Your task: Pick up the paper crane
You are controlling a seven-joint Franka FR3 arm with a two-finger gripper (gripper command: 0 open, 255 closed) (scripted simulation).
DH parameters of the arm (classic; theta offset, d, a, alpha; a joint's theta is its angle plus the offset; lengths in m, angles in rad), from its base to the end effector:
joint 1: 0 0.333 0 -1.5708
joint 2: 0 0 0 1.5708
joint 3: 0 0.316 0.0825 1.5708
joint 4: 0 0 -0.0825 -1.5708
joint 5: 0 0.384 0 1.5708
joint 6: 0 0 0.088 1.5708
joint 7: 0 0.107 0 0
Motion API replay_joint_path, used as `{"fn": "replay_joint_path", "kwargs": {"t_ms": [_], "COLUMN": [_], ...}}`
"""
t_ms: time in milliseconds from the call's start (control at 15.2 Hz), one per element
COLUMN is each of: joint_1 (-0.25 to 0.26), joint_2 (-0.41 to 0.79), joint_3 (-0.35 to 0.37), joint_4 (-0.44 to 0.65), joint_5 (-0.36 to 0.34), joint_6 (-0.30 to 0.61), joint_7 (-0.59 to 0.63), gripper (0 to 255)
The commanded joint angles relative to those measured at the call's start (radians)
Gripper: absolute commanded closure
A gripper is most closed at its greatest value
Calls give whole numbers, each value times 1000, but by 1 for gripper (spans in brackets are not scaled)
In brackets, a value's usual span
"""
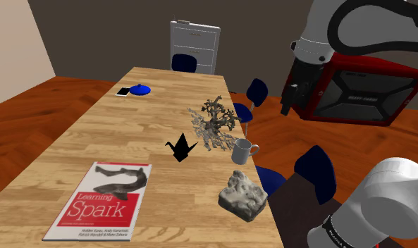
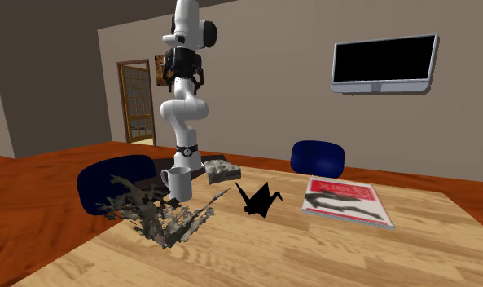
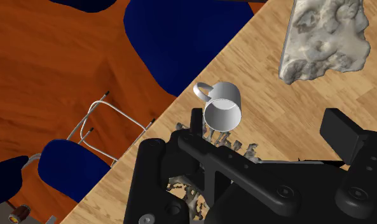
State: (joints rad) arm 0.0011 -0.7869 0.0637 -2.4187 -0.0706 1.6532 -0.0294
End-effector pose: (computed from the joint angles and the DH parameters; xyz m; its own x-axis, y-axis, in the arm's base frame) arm 0.3128 0.0180 0.5684 0.9965 0.0819 0.0165 0.0795 -0.9901 0.1158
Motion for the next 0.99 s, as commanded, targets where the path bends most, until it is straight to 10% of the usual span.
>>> {"fn": "replay_joint_path", "kwargs": {"t_ms": [0,924], "joint_1": [0,90], "joint_2": [0,480], "joint_3": [0,-48], "joint_4": [0,100], "joint_5": [0,34], "joint_6": [0,405], "joint_7": [0,-252], "gripper": [0,0]}}
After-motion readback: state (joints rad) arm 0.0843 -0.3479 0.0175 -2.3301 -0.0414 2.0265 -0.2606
